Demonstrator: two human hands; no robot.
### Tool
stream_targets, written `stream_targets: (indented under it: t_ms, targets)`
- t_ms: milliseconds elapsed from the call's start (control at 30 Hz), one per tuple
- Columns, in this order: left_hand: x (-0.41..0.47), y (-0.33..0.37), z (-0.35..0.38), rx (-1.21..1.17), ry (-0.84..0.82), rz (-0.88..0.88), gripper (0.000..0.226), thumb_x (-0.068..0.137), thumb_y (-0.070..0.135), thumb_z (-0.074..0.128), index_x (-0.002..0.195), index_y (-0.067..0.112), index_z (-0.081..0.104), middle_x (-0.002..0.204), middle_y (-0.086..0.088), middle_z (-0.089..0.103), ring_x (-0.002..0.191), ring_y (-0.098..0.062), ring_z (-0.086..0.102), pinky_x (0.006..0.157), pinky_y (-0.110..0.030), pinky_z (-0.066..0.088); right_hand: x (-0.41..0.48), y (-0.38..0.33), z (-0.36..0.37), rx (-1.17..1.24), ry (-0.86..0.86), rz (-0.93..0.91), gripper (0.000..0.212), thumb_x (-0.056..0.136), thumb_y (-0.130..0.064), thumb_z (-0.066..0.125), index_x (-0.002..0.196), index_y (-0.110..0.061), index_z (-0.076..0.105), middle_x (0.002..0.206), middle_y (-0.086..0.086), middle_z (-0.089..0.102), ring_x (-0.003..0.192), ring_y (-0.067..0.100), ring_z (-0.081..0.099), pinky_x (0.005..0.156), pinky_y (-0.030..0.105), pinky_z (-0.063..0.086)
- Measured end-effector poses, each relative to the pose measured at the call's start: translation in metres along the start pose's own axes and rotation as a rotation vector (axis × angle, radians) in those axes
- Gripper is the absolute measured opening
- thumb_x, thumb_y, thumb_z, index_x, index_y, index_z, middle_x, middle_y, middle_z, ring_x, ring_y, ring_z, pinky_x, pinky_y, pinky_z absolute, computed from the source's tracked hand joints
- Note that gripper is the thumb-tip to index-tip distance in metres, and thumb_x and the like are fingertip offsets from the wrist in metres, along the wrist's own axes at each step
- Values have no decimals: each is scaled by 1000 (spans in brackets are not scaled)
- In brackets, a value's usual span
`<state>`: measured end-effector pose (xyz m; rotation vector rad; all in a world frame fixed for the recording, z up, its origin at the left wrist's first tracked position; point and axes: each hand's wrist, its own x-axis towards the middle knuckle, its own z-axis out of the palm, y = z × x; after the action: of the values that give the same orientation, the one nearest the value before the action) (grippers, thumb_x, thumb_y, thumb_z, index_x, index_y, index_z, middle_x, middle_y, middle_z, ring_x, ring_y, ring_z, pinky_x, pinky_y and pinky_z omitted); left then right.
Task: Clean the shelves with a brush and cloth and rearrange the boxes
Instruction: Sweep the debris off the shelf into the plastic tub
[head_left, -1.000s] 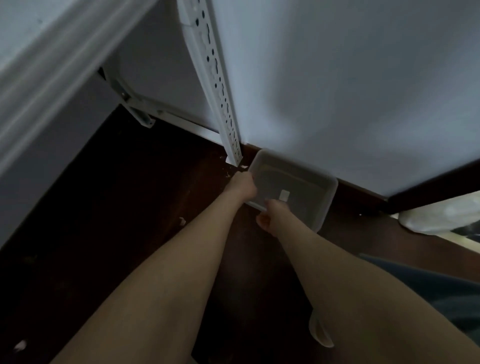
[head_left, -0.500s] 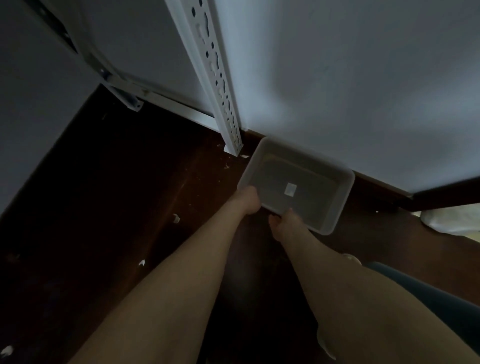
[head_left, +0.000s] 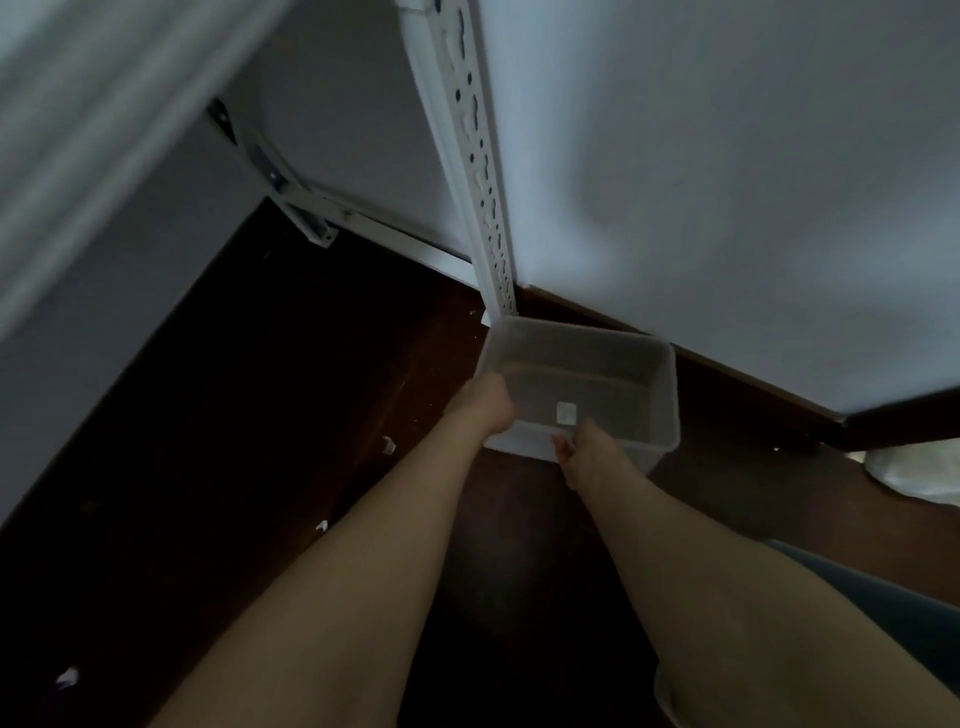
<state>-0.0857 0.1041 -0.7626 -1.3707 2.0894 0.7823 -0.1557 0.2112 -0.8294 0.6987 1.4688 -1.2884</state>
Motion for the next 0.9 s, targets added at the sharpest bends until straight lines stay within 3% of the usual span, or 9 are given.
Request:
stream_targets:
  t_ms: [33,100,167,300,467,600,667,767,900]
  targets:
    - [-7,-4,-7,1,20,-8,34,95,17,41,127,14,54,123,-11,57,105,-27,59,88,-38,52,-8,-3,5,-94,35,-35,42,99,-14,46,134,7,42,106,17,55,79,19,54,82,28,54]
    - [-25,-10,-24,1,50,-9,33,96,19,41,127,16,54,125,-10,57,108,-27,58,92,-38,50,-26,-8,17,-195,95,-49,49,90,-25,63,130,0,50,114,17,55,89,26,59,85,35,55]
    - [-45,-16,-42,25,93,-6,36,97,17,41,132,14,51,132,-11,54,117,-28,55,97,-37,47,-47,-10,33,-356,92,-98,55,82,-28,70,128,-3,52,105,16,55,92,31,61,85,42,56]
    - [-90,-29,-80,26,167,-30,39,95,18,43,133,14,50,136,-10,52,124,-28,50,100,-40,45,-96,-9,56,-536,30,-223,44,78,-29,72,114,-8,56,80,9,50,70,25,59,71,41,60]
    - [-155,-51,-119,11,264,-26,31,93,16,46,118,8,61,120,-13,61,111,-30,58,91,-41,50,-149,9,76,-631,-54,-259,29,78,-22,70,101,-10,57,79,12,51,81,30,63,78,43,58]
    - [-207,-73,-135,34,275,-15,24,91,13,47,104,4,64,112,-16,65,101,-30,61,84,-40,50,-196,24,90,-758,-142,-345,24,77,-23,71,91,-9,56,83,13,56,80,31,64,75,44,59]
    - [-233,-82,-141,21,289,0,28,91,13,48,112,3,64,116,-16,64,105,-29,61,89,-38,50,-221,30,96,-812,-188,-372,23,78,-21,72,87,-7,56,77,13,56,75,30,65,74,45,60]
    - [-273,-97,-153,-34,334,50,32,92,10,48,119,8,64,121,-11,64,106,-26,63,91,-35,52,-258,40,104,-886,-277,-356,21,82,-12,67,99,-3,60,81,14,60,72,27,64,73,40,60]
    - [-329,-109,-170,-155,434,112,34,91,6,48,121,12,63,120,-9,65,104,-24,65,81,-27,50,-306,52,112,-857,-411,-329,30,82,1,63,111,-4,58,101,17,61,69,26,59,47,33,52]
